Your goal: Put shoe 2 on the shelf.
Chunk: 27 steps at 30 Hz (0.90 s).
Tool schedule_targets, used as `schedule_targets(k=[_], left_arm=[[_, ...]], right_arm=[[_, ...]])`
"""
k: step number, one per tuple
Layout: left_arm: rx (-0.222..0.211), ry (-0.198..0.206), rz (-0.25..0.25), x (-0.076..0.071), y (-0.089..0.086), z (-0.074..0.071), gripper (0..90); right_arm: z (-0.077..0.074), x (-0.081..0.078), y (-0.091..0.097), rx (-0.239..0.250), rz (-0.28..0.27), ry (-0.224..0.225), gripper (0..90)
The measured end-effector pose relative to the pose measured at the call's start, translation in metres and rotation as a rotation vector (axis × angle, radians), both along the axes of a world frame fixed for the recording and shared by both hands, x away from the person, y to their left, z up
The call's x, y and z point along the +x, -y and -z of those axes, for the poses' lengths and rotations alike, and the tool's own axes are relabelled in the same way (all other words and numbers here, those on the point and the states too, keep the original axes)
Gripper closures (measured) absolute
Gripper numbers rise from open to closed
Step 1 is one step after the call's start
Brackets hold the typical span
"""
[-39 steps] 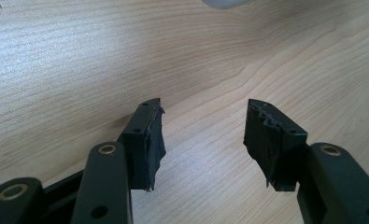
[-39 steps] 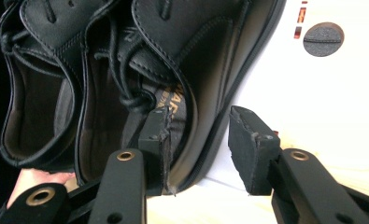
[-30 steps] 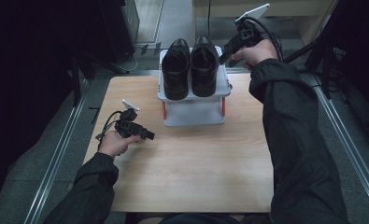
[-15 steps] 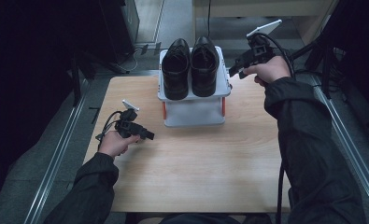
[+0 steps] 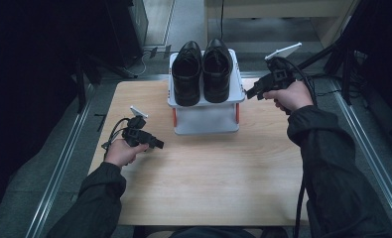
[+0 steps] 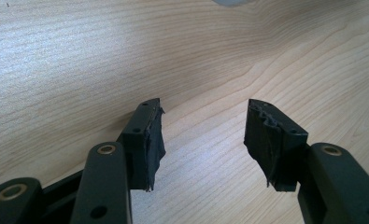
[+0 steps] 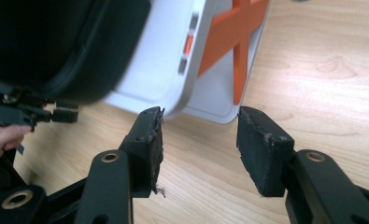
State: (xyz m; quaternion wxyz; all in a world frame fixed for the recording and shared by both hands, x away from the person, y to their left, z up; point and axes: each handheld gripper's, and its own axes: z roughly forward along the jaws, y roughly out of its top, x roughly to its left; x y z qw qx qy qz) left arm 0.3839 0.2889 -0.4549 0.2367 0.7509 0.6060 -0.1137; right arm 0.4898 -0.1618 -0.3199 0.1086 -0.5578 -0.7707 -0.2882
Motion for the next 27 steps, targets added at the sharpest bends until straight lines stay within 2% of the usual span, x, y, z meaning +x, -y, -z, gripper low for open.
schedule_targets(k=[5, 9, 17, 22, 27], left_arm=[[0.000, -0.002, -0.003, 0.000, -0.001, 0.000, 46.1], [0.002, -0.001, -0.002, 0.000, 0.000, 0.001, 46.1], [0.001, -0.006, 0.006, 0.001, 0.000, 0.001, 46.1], [-0.002, 0.030, 0.021, 0.000, 0.005, -0.002, 45.9], [0.020, 0.034, 0.028, 0.000, 0.009, 0.000, 45.0]], right_arm=[[0.019, -0.010, 0.004, 0.004, -0.029, 0.005, 50.5], [0.032, -0.015, 0.010, 0.013, -0.022, -0.004, 50.5], [0.062, -0.028, 0.012, -0.009, -0.048, -0.015, 49.7], [0.076, -0.034, 0.011, 0.003, -0.064, -0.012, 49.2], [0.089, -0.040, 0.010, 0.027, -0.089, 0.002, 49.5]])
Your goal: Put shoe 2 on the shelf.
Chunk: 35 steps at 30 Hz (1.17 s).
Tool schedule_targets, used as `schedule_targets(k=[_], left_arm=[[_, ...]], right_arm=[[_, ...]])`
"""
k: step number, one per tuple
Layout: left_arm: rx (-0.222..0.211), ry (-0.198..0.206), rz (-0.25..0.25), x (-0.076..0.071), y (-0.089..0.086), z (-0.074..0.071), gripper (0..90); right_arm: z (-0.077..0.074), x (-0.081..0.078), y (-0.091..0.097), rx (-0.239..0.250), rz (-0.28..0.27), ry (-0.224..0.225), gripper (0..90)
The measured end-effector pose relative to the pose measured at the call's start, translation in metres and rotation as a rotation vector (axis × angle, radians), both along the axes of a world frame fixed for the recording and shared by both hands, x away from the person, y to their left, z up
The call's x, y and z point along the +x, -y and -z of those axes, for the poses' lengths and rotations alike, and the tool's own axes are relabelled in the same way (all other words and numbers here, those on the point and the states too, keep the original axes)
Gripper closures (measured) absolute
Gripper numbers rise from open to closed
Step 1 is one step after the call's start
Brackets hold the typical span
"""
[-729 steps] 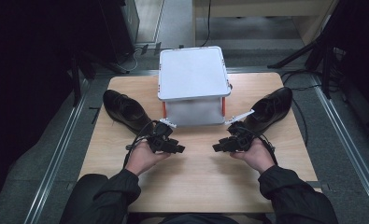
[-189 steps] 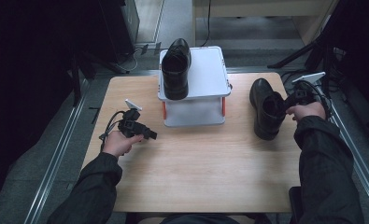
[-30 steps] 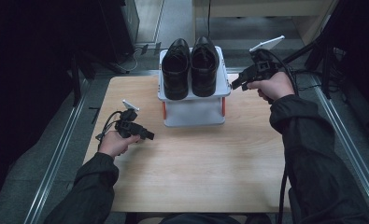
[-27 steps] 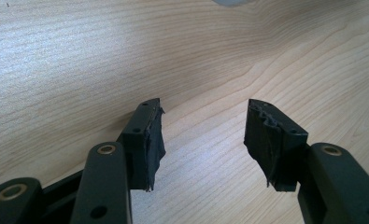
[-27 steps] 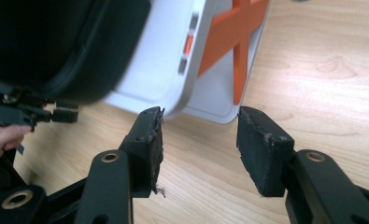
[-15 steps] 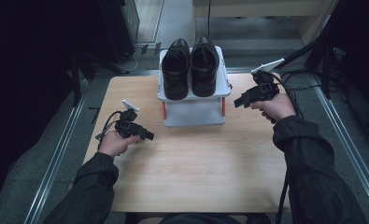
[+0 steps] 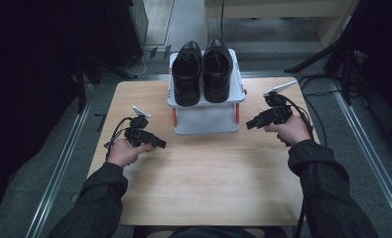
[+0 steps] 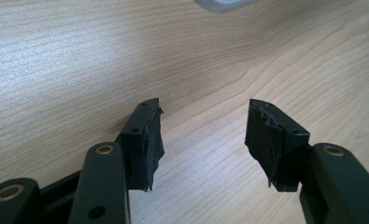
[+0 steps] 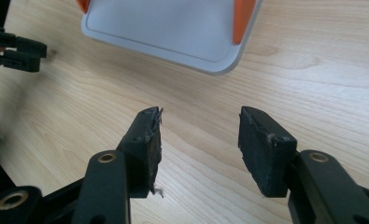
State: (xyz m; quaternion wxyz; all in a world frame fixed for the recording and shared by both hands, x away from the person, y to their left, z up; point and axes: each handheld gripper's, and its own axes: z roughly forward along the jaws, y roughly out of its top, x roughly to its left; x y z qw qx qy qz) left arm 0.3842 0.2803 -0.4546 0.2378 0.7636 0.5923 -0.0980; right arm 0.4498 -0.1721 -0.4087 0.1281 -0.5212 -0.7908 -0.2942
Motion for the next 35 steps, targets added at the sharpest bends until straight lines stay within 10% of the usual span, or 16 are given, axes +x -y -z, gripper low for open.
schedule_targets(k=[35], left_arm=[[0.000, 0.065, 0.016, -0.002, 0.006, -0.003, 39.2]], right_arm=[[0.053, -0.016, 0.006, 0.046, -0.015, 0.043, 49.5]])
